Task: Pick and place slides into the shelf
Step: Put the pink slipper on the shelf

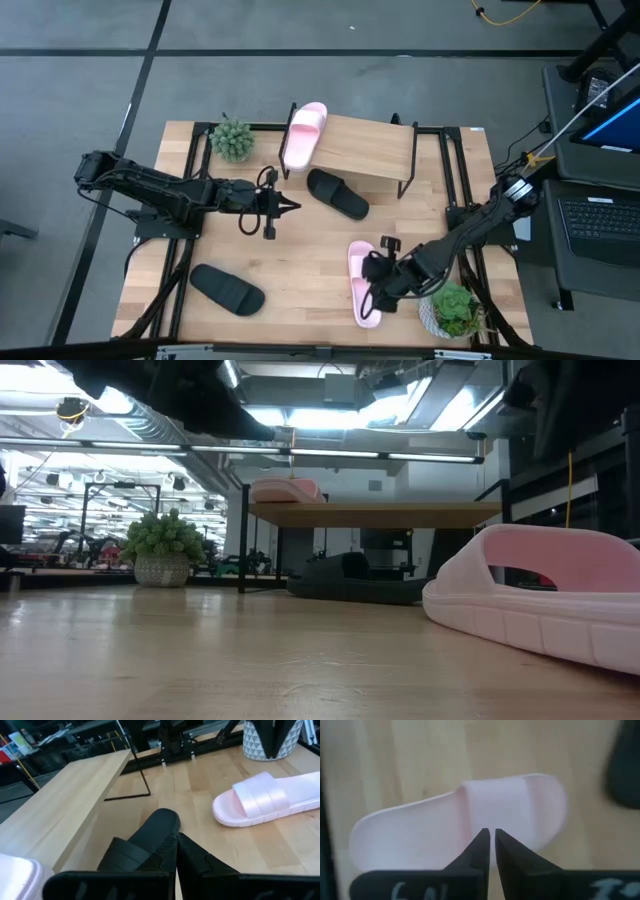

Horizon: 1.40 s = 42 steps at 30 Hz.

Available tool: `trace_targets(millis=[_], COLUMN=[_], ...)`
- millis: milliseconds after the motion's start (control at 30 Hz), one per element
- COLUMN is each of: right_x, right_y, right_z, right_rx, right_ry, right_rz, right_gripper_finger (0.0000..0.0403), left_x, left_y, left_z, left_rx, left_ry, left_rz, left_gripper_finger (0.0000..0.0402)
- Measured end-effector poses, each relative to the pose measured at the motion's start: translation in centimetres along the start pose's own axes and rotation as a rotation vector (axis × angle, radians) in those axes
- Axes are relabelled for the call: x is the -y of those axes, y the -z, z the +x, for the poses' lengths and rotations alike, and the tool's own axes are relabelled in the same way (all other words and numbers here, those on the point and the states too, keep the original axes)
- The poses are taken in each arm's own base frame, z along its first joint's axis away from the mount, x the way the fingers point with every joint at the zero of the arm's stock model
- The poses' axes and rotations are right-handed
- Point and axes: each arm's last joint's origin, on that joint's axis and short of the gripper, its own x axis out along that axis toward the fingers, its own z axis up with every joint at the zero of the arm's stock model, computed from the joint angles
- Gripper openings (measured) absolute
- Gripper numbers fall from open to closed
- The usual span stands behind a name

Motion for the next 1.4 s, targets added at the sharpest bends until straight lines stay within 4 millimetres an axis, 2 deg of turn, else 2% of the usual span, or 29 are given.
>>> trace_targets(millis=[200, 600, 767, 1033, 1400], right_x=[-1.6, -5.3, -5.6, -4.6, -4.6], right_y=[-0.3, 0.0, 0.3, 0.5, 0.5], right_z=[0.5, 0.5, 0.9, 1.4, 1.7], right_rx=[0.005, -0.019, -0.021, -0.025, -0.016], right_ry=[-0.054, 0.036, 0.085, 0.224, 0.225], right_rz=[-0.058, -0.097, -0.076, -0.060, -0.060], right_gripper_finger=[0.0006, 0.0006, 0.0006, 0.0062, 0.0150], left_x=[0.0, 0.0, 0.0, 0.0, 0.0], left_y=[0.0, 0.0, 0.0, 0.0, 0.0], left_z=[0.0, 0.0, 0.0, 0.0, 0.0], left_rx=[0.001, 0.002, 0.003, 0.002, 0.001], left_ry=[0.001, 0.001, 0.001, 0.001, 0.001], left_rz=[-0.009, -0.029, -0.029, -0.028, -0.026], left_gripper_finger=[0.0000, 0.0000, 0.0000, 0.0000, 0.0000])
